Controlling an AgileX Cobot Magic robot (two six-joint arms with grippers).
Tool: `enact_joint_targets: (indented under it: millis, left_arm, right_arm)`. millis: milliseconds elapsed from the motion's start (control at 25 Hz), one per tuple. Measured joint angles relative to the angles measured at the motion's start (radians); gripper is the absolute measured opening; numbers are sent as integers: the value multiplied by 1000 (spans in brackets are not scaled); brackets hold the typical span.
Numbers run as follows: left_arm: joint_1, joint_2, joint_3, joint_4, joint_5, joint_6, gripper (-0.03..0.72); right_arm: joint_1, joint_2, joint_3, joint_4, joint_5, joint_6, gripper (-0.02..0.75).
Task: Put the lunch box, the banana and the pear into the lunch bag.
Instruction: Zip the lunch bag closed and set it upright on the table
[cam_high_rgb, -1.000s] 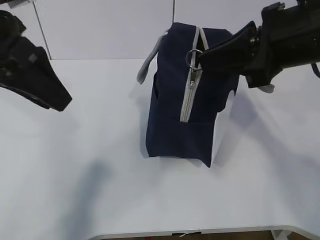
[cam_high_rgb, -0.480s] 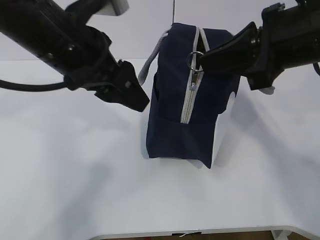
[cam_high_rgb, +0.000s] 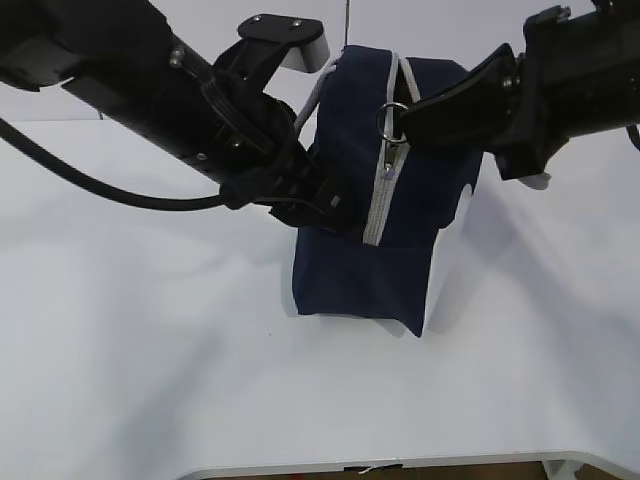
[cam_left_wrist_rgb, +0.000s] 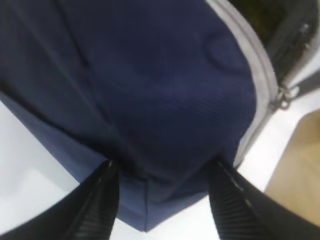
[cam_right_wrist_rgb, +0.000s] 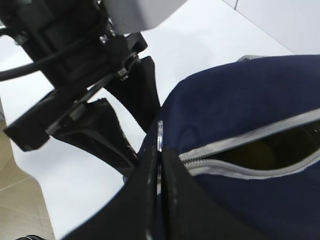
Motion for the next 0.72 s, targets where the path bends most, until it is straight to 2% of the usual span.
enact_joint_targets:
  millis: [80, 120, 280, 320, 440, 720]
  left_arm:
    - [0, 2, 1, -4, -17, 0, 383]
    - [0, 2, 1, -7, -17, 1, 342]
    - [-1, 2, 1, -9, -23, 1, 84]
    - [-1, 2, 1, -9, -23, 2, 39]
    - [-1, 2, 1, 4, -16, 2, -1]
    - [-1, -21, 1, 102, 23, 3, -6]
  right_arm:
    - [0, 0, 0, 0, -2, 2, 18]
    - [0, 0, 0, 0, -7, 2, 18]
    - [0, 0, 0, 0, -21, 4, 18]
    - [0, 0, 0, 0, -24, 4, 18]
    - [0, 0, 0, 4, -45, 5, 18]
    - [0, 14, -38, 20, -103, 41, 18]
